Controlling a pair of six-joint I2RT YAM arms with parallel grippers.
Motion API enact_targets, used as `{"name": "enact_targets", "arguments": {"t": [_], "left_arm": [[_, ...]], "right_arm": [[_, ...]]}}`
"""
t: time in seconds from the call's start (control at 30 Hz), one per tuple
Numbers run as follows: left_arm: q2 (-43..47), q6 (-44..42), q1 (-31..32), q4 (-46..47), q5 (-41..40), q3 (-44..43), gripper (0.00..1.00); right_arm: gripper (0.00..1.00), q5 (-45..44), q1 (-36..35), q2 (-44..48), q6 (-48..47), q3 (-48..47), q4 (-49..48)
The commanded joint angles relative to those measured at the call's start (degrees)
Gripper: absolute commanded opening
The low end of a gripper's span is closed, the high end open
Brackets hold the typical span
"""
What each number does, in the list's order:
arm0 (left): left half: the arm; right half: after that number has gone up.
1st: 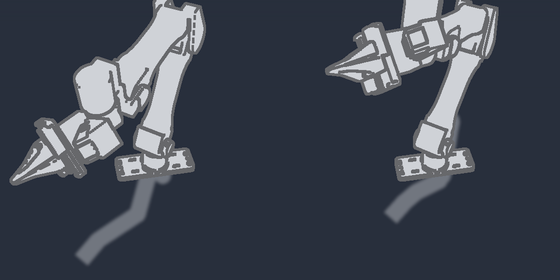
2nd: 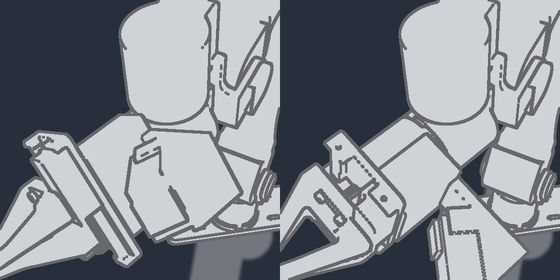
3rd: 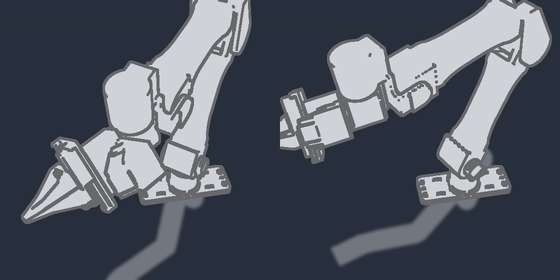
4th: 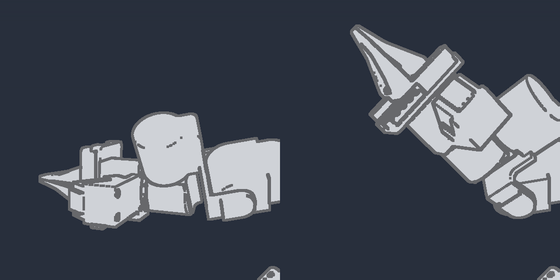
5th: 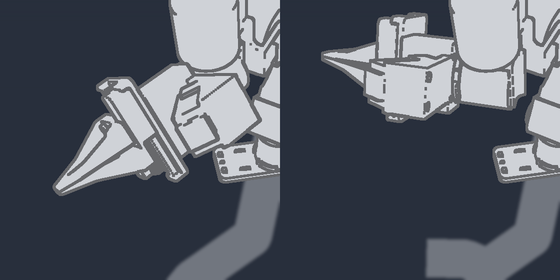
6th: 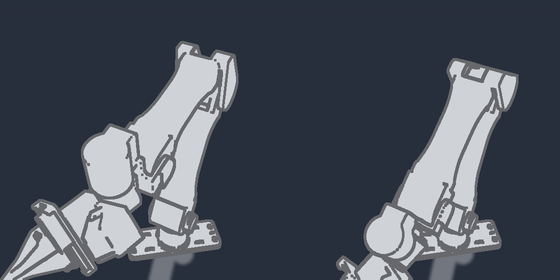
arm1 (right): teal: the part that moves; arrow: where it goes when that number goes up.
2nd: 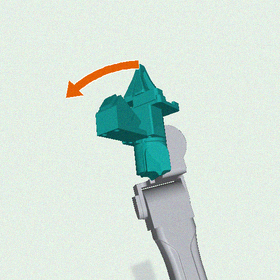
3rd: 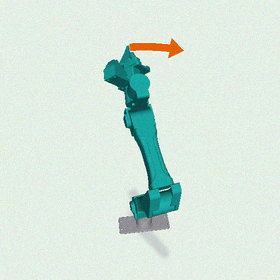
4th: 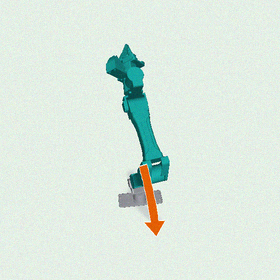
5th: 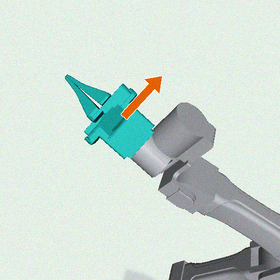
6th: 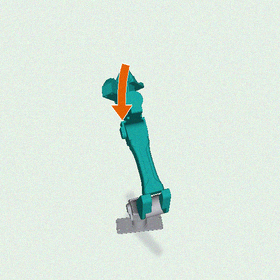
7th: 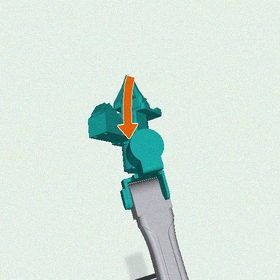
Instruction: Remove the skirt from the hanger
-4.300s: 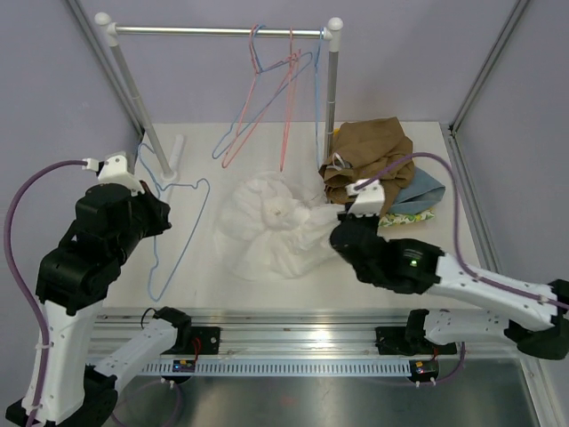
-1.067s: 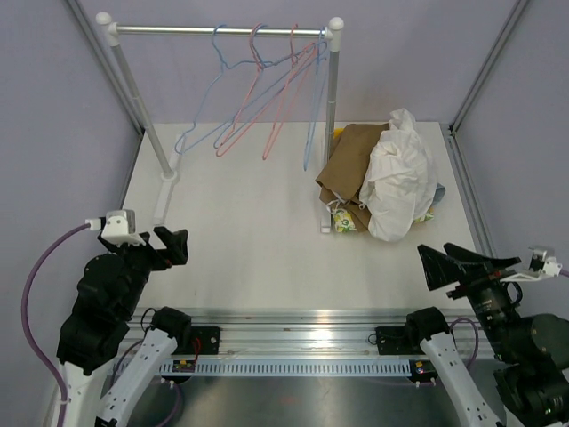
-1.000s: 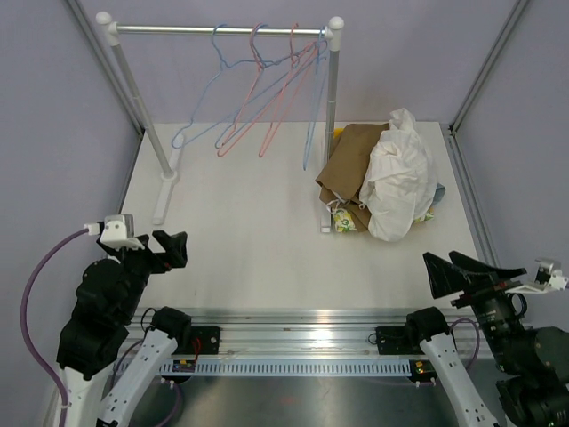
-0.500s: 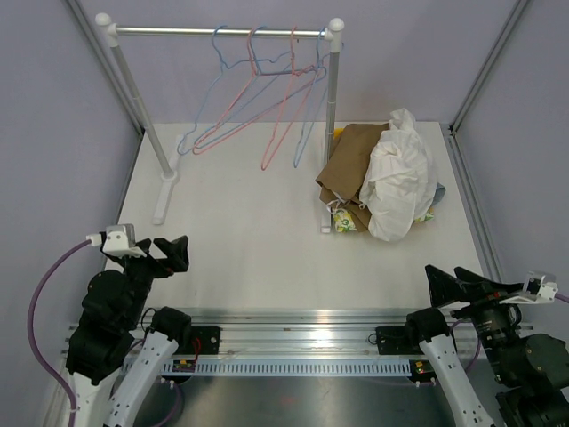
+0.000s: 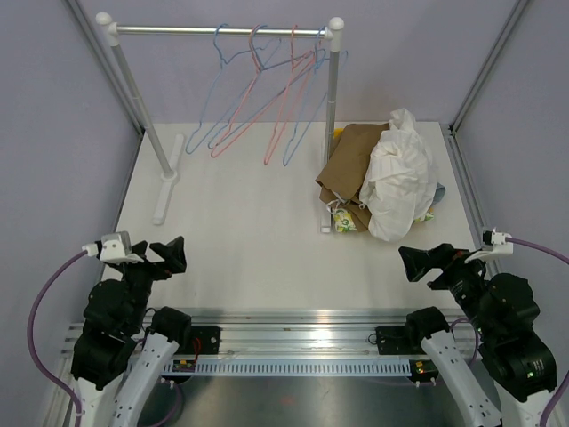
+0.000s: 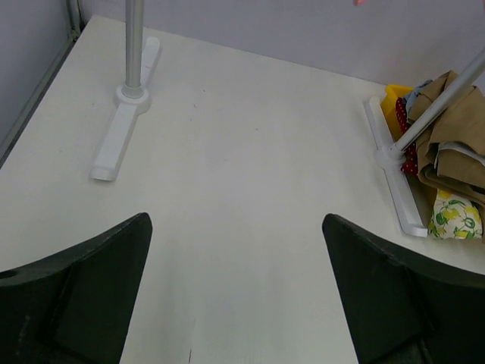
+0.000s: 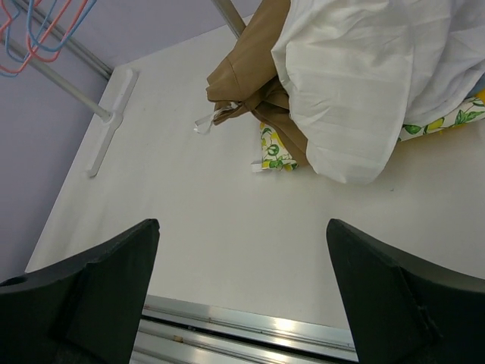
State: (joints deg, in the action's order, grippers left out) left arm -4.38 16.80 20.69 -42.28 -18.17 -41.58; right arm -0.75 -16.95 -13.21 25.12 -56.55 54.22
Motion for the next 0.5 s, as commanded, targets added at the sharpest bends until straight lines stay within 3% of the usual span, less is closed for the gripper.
{"name": "enact_targets", "arguments": {"t": [0.0, 0.27, 0.4, 0.47], "left_arm": [[3.41, 1.31, 0.05, 2.29, -5.46, -0.08, 0.99], [4.91, 1.48, -0.03, 2.82, -5.47, 1.23, 0.99], [-3.32, -2.19, -0.03, 5.97, -3.97, 2.03, 0.99], [-7.99, -2.65, -0.03, 7.91, -10.78, 1.68, 0.99]], "right_arm": [[0.99, 2.6, -0.54, 1.08, -1.74, -0.57, -2.45], [1.0, 2.07, -0.54, 5.91, -1.75, 0.39, -4.03], [0.99, 2.77, -0.45, 8.02, -2.27, 0.57, -4.38], [0.99, 3.91, -0.54, 8.29, -2.89, 0.39, -4.38]]}}
